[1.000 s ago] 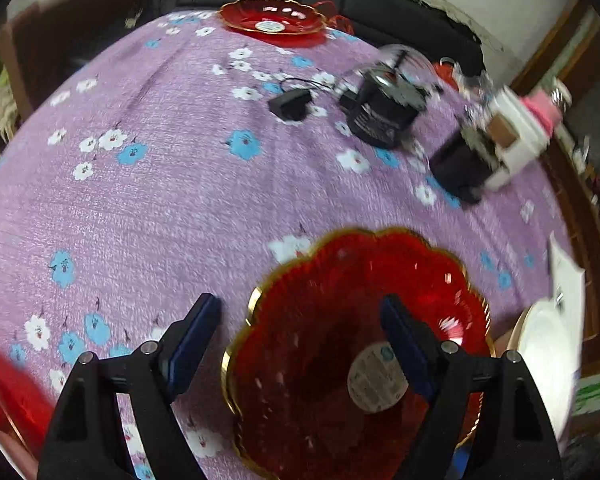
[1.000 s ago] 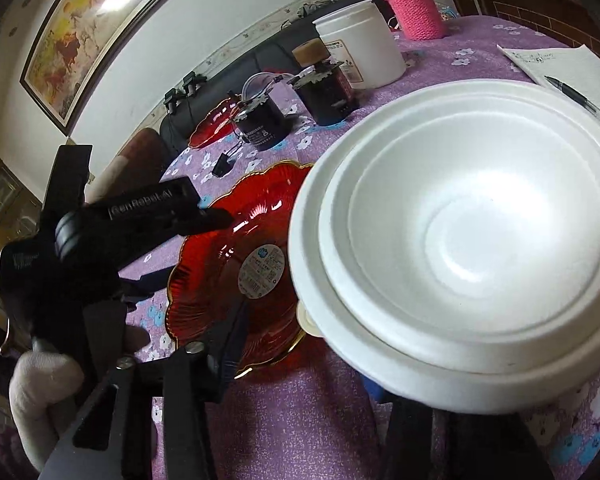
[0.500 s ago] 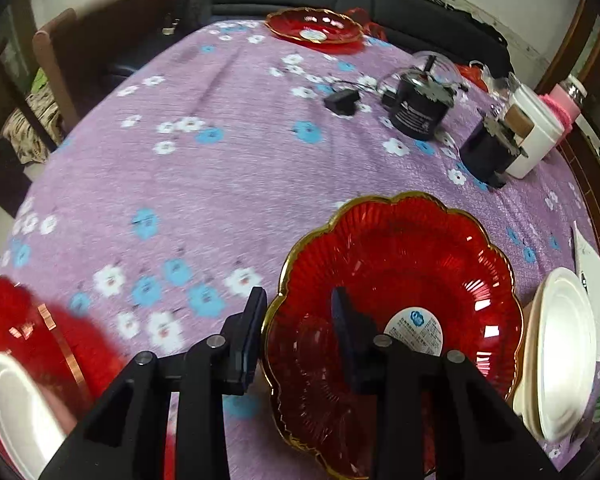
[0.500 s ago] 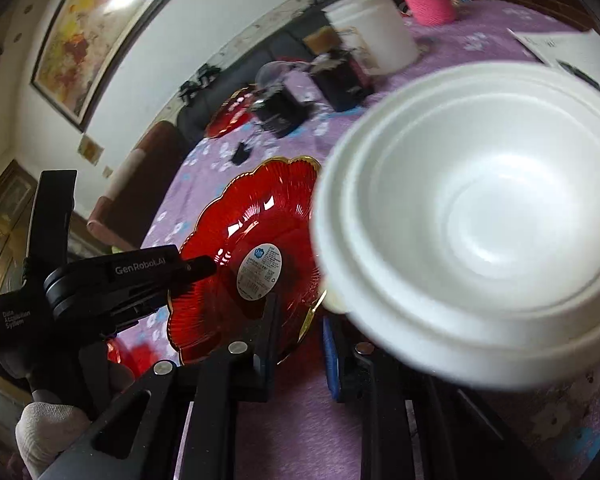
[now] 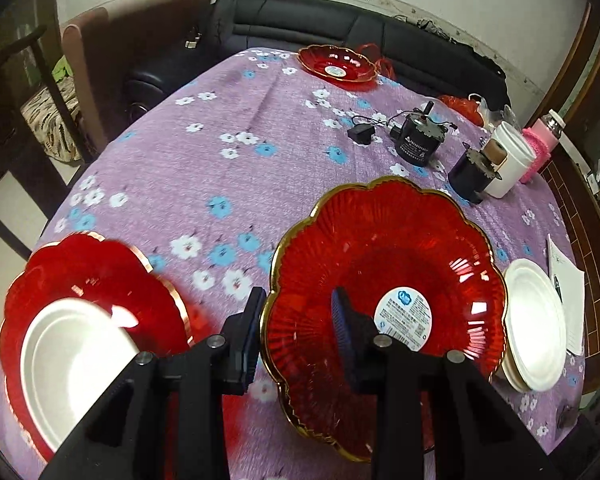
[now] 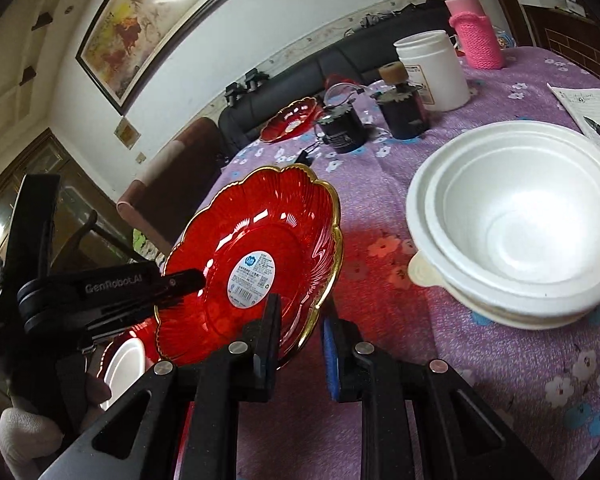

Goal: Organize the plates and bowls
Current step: 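Close both grippers on the red scalloped plate rim, then carry the red plate with both grippers over the red bowl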

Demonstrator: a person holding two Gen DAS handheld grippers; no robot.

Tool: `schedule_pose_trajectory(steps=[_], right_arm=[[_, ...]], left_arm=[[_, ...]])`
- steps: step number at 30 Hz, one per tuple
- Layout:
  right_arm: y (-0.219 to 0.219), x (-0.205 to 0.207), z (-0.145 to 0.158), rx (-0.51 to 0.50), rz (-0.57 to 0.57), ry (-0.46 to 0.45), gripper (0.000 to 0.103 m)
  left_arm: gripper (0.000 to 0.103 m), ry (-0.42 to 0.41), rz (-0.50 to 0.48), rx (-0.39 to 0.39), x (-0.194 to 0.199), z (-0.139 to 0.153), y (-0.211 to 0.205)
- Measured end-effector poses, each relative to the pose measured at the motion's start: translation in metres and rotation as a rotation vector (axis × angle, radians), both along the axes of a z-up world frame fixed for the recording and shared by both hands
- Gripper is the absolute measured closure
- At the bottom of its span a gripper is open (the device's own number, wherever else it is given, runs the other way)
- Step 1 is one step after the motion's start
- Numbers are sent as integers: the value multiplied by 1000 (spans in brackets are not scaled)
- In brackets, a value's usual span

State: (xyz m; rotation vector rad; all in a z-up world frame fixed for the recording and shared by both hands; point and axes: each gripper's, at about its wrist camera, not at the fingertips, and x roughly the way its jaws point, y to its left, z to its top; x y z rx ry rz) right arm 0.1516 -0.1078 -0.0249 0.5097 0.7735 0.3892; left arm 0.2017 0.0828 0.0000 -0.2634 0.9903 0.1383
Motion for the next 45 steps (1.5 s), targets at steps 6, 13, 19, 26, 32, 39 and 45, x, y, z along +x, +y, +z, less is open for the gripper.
schedule_pose_trajectory(steps=[6, 13, 19, 26, 32, 39, 45], right_arm=[[11, -27, 20, -30, 5, -56, 82], [23, -52, 39, -55, 29, -85, 82], [45, -70, 52, -72, 65, -95, 82], [79, -83, 59, -94, 127, -86, 82], [116, -84, 68, -129, 188, -100, 82], [159, -76, 60, -185, 249, -79, 82], [178, -65, 35, -187, 284, -2, 82]], left_arm=[[71, -28, 19, -32, -30, 11, 13], [71, -65, 28, -80, -65, 22, 30], [71, -112, 51, -93, -96, 33, 52], [70, -148, 89, -112, -124, 41, 87], [70, -145, 145, -124, -138, 40, 123], [70, -128, 210, -121, -141, 28, 157], [70, -88, 238, -131, -140, 8, 177]])
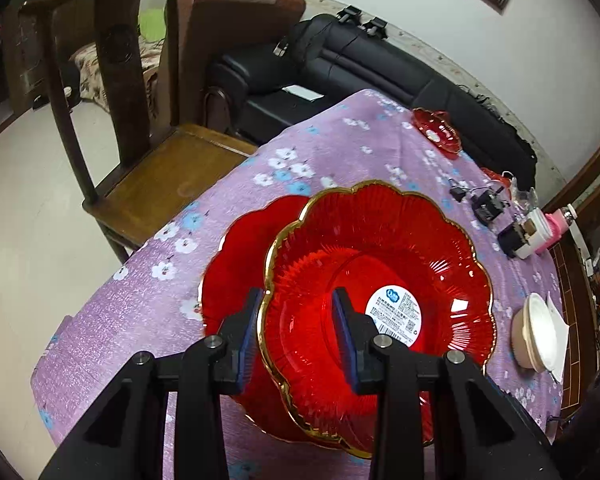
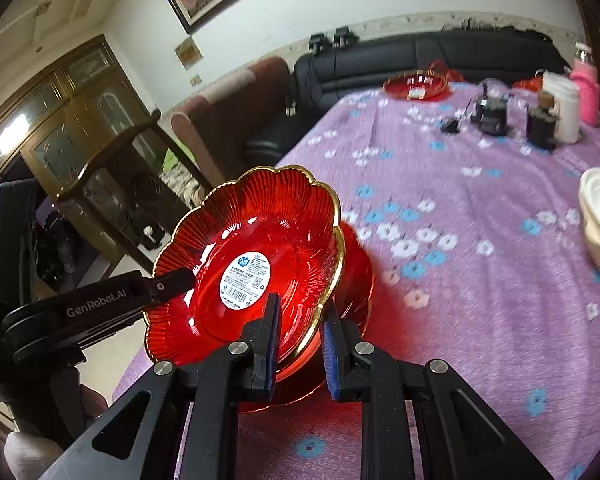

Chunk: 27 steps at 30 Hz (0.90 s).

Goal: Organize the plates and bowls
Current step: 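Carry the red plate with both grippers over the red bowl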

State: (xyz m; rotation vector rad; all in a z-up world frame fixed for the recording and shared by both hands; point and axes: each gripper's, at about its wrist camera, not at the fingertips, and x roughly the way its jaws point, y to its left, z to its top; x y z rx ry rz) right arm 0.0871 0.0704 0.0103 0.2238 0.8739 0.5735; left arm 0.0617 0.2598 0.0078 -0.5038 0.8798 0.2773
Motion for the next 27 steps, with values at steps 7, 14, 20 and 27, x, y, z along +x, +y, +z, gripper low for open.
schedule_pose_trajectory(steps=[7, 14, 20, 27], right_arm=[[6, 6, -12, -3, 6, 50, 82], [7, 10, -18, -12, 1, 66, 82], [10, 8, -18, -46, -4, 58, 81], [16, 0, -12, -121, -32, -33, 50]], left_arm=[[70, 35, 4, -21, 4, -15, 6], [68, 63, 12, -35, 6, -24, 7], [63, 51, 18, -39, 5, -23, 8], [53, 8, 25, -19, -6, -14, 11]])
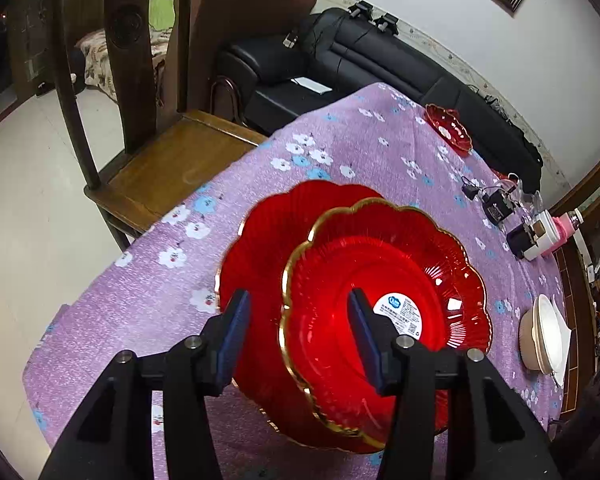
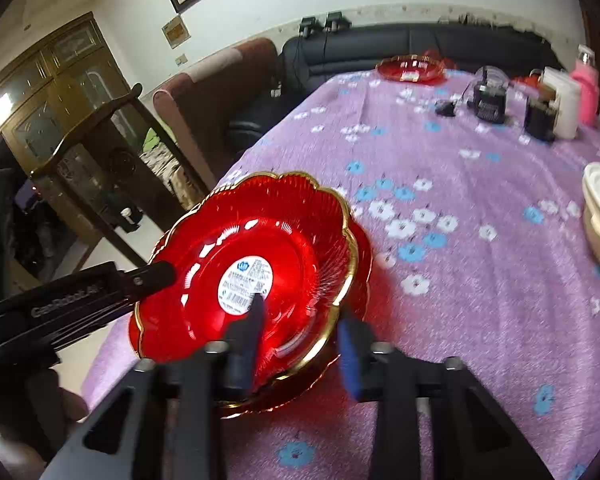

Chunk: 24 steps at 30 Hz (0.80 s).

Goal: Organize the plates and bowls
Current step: 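Carry the red plate with both grippers over the red bowl, then lower the red plate onto the red bowl and open both grippers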

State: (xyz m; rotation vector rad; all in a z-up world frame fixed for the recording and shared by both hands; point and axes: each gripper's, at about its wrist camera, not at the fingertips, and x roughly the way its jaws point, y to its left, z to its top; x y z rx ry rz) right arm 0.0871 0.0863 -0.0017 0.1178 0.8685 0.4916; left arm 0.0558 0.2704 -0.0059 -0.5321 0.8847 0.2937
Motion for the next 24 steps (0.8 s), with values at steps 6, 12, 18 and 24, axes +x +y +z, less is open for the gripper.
schedule_pose_trajectory(steps=[6, 12, 18, 24], right_arm=[[-2, -7, 10, -39, -8, -72, 41], [-17, -14, 21, -11, -26, -97, 40], [-42, -24, 30, 21, -54, -112, 38], [-69, -35, 34, 27, -85, -120, 38]], left_arm=[[49, -36, 21, 17, -18, 9, 7], [39, -103, 32, 51, -42, 30, 0], [27, -182, -12, 141, -60, 55, -36], [24, -229, -68, 217, -73, 70, -77]])
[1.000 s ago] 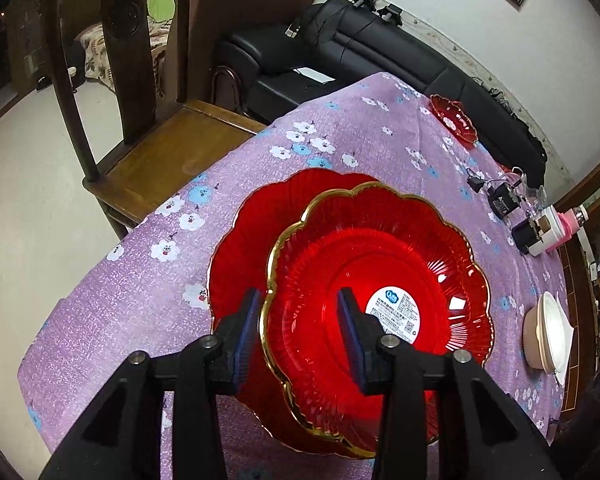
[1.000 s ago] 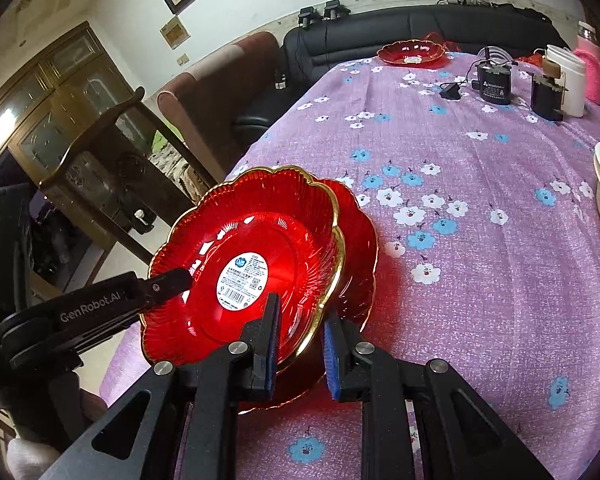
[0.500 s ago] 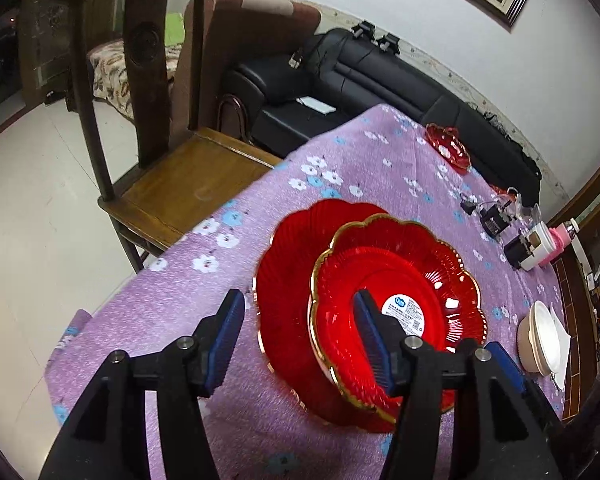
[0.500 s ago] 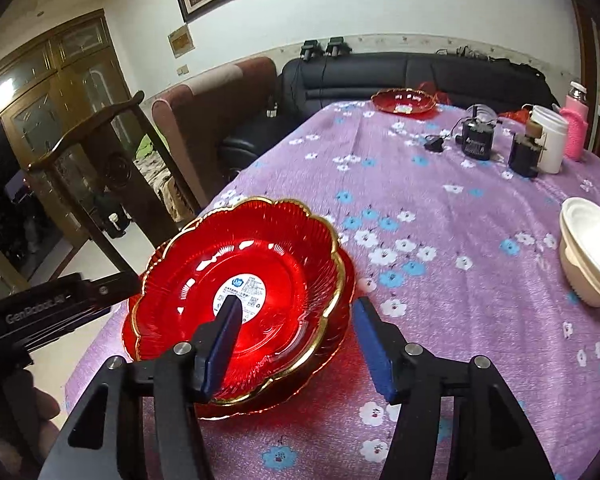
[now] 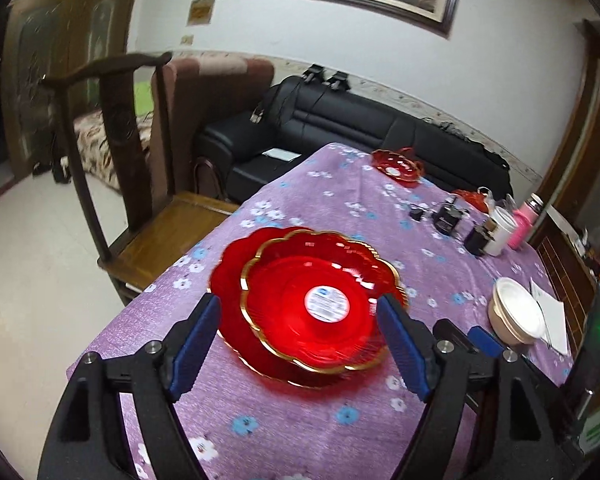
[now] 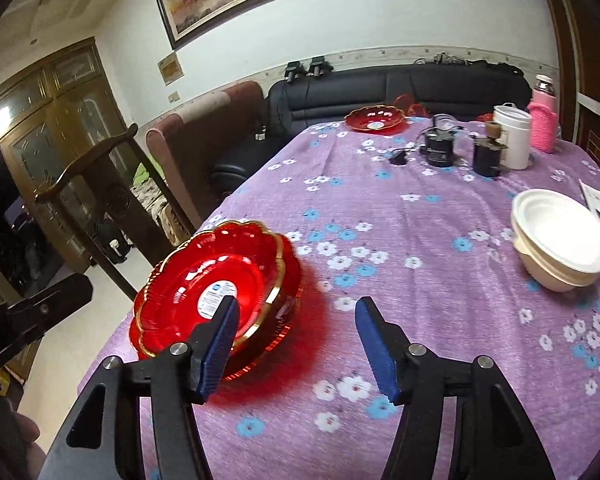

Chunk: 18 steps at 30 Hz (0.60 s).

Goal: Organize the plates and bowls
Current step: 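Lower the red plate onto the red bowl and open both grippers, then move both grippers to the stack of white bowls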

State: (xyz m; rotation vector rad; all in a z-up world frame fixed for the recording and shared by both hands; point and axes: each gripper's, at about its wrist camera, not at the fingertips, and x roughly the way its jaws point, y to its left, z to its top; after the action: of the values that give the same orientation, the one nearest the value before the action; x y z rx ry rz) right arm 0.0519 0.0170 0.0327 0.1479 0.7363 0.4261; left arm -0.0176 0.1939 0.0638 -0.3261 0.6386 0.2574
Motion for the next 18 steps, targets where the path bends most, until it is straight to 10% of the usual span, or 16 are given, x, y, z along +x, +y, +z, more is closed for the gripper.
schedule_pose_trajectory(steps=[18], right_arm=[[-80, -21, 3, 1, -86, -1, 35]], left_arm=[[18, -24, -149, 44, -14, 11, -91]])
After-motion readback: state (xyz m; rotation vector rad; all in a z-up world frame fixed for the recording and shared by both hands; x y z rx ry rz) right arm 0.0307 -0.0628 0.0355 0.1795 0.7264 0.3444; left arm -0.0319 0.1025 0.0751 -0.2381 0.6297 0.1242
